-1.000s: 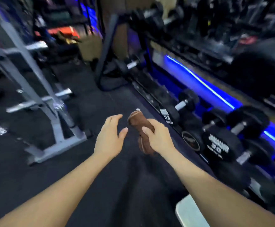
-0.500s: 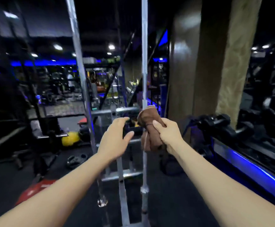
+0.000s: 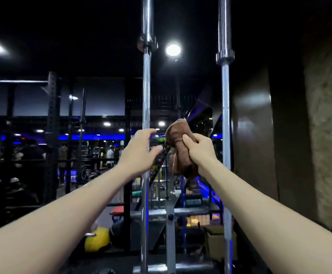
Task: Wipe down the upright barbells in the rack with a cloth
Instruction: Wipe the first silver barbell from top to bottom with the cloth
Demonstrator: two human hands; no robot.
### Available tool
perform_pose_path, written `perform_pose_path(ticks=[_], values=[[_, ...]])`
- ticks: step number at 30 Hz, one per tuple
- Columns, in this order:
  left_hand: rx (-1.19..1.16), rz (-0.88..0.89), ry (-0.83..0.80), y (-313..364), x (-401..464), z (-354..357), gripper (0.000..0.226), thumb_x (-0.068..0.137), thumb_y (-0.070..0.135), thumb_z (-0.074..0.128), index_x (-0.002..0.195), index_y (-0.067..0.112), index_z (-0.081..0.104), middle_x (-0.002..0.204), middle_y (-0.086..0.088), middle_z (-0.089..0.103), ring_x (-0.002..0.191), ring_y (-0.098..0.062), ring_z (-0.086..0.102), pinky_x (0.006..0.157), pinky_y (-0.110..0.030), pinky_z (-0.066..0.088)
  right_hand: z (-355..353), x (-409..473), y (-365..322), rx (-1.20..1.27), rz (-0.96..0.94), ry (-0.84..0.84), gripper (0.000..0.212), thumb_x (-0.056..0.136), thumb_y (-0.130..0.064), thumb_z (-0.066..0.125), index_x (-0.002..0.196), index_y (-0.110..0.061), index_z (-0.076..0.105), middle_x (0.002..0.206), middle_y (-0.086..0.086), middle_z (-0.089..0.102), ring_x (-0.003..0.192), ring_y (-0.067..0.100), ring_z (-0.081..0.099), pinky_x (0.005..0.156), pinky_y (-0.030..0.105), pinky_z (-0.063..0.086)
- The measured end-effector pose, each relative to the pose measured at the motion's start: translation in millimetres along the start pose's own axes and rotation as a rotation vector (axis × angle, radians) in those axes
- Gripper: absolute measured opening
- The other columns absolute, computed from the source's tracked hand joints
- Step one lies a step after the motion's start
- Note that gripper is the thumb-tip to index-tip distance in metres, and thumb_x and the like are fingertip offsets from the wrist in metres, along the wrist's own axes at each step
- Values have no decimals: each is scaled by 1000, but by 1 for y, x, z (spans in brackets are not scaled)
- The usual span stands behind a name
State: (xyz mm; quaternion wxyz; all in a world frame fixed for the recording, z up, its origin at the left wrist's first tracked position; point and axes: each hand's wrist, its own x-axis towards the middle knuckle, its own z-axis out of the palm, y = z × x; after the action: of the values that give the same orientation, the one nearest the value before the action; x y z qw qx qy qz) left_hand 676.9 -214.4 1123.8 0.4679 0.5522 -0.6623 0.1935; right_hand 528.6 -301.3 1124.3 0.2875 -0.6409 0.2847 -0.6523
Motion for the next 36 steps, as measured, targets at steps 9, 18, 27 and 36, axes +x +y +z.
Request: perform_pose_path(ticks=[9,18,27,36], values=[[67,154,208,-42,160,-27,49,91,31,58,137,18,43,140,1,45,129,-17,42,108,-42,35,32,153,-68,-83,-248,140,19,92,-29,55,84,-15,65,78,2,61,81,22,55,72,31,40],[30,311,364,-71,276,-45,48,91,31,59,135,18,45,137,0,44,124,-17,45,105,-39,38,69,243,-114,-171,-432,303,17,94,-31,51,85,-19,60,74,-6,57,65,9,51,55,25,34],[-157,453,599,-90,360,-74,42,88,27,63,127,20,48,127,2,43,117,-19,48,101,-38,41,101,273,-168,-376,-620,509,19,95,-34,47,96,-19,60,97,2,65,91,25,61,82,40,50],[-375,429,403,-98,403,-84,63,88,27,66,142,16,37,147,-1,40,134,-18,39,111,-33,31,124,290,-195,-591,-892,605,22,96,-33,49,108,-21,62,123,-5,52,115,22,46,73,32,39]])
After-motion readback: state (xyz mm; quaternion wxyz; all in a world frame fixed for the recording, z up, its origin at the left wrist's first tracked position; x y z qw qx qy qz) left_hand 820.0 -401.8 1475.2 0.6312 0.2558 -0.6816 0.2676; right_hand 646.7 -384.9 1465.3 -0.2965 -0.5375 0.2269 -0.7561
